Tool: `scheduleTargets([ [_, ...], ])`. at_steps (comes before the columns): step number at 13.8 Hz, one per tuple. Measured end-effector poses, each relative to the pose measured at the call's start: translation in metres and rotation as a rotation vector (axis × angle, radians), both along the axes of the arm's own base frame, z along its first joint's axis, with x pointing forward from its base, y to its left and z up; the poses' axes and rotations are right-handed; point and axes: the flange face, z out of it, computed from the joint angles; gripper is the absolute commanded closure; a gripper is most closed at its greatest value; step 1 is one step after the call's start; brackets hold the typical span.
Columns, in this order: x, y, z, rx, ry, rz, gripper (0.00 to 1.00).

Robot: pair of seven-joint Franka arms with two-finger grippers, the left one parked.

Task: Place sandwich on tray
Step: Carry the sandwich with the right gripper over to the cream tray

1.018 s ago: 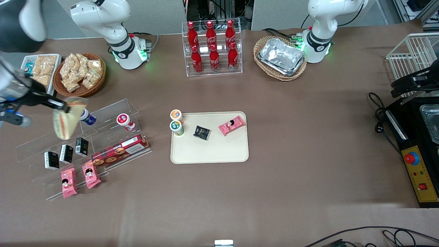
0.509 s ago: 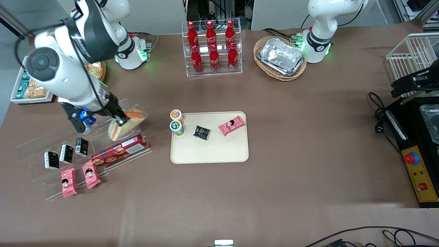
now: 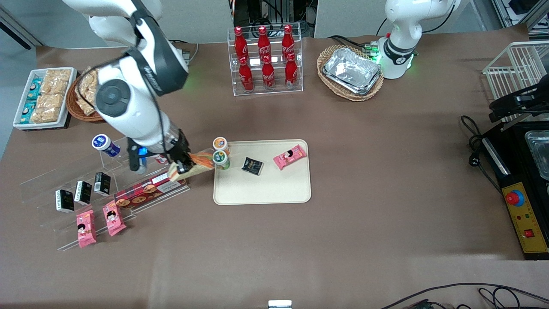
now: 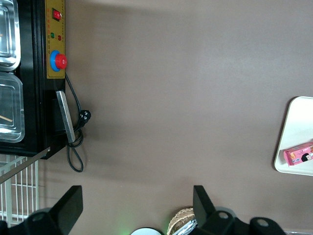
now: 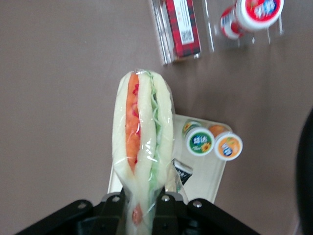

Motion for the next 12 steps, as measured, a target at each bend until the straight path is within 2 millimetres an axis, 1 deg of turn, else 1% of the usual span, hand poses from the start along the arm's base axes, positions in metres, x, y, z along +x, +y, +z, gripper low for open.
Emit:
scheduleTargets([
  [3,0.007,0.032,-0.020,0.005,-0.014,-0.102,1.00],
  [6,0.025,0.071,-0.044,0.012,-0.032,-0.175,1.00],
  [7,0.031,0.085,-0.056,0.016,-0.043,-0.186,1.00],
  [9,0.034,0.111,-0.087,0.019,-0.057,-0.179,1.00],
  [12,0.022,0.148,-0.143,0.005,-0.054,-0.132,1.00],
])
